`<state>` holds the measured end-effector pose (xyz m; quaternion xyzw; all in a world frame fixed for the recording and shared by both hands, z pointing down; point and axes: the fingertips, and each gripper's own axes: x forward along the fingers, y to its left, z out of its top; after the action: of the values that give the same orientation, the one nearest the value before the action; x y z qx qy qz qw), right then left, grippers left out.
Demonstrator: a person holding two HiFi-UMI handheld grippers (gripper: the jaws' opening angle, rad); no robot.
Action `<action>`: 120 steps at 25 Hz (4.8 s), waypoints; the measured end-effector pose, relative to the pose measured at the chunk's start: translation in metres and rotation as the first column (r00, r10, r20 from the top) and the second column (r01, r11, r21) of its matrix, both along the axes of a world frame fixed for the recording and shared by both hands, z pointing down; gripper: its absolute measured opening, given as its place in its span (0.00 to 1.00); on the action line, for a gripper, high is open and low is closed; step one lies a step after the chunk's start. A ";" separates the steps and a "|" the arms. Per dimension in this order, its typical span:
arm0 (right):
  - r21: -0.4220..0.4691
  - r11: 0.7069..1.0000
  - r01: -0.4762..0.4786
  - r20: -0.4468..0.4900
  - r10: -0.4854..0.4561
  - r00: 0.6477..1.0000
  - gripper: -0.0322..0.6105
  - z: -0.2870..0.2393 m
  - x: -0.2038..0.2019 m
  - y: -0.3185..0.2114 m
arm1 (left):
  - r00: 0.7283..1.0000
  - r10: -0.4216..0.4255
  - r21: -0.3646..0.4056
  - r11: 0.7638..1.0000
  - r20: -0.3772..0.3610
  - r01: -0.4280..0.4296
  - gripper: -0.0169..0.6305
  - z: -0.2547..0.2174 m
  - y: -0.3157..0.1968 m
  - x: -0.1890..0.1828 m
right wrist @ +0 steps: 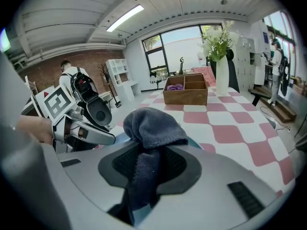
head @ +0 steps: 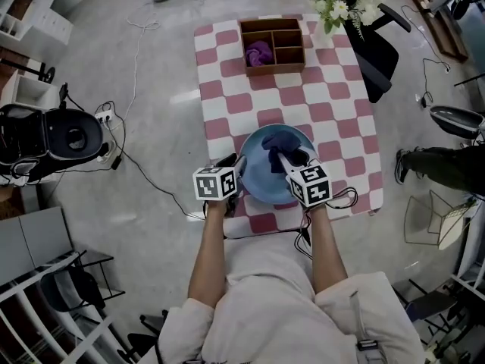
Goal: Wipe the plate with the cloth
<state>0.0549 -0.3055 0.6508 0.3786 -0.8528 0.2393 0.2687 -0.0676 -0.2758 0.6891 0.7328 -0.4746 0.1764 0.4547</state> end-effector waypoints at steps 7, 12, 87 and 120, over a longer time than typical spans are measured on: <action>0.014 0.998 0.061 -0.071 -0.060 0.996 0.23 0.008 -0.011 -0.008 | 0.992 0.054 -0.061 0.997 0.112 -0.047 0.20 0.021 -0.008 0.007; 0.019 0.997 0.069 -0.093 -0.067 0.993 0.23 0.008 -0.012 -0.011 | 0.997 0.030 -0.067 0.997 0.077 -0.025 0.08 0.025 -0.012 0.012; 0.265 0.960 -0.091 -0.190 0.144 0.971 0.24 -0.068 0.019 0.027 | 0.985 -0.169 0.556 0.817 -0.026 0.155 0.08 -0.164 0.008 -0.045; 0.236 0.935 0.266 -0.203 -0.220 0.954 0.24 -0.063 -0.116 0.066 | 0.915 -0.385 0.516 0.763 -0.122 0.390 0.08 -0.160 -0.001 -0.094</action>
<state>-0.0608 -0.2396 0.5878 0.3213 -0.8905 0.0560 0.3174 -0.1613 -0.2766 0.5290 0.7162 -0.6433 -0.0621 0.2635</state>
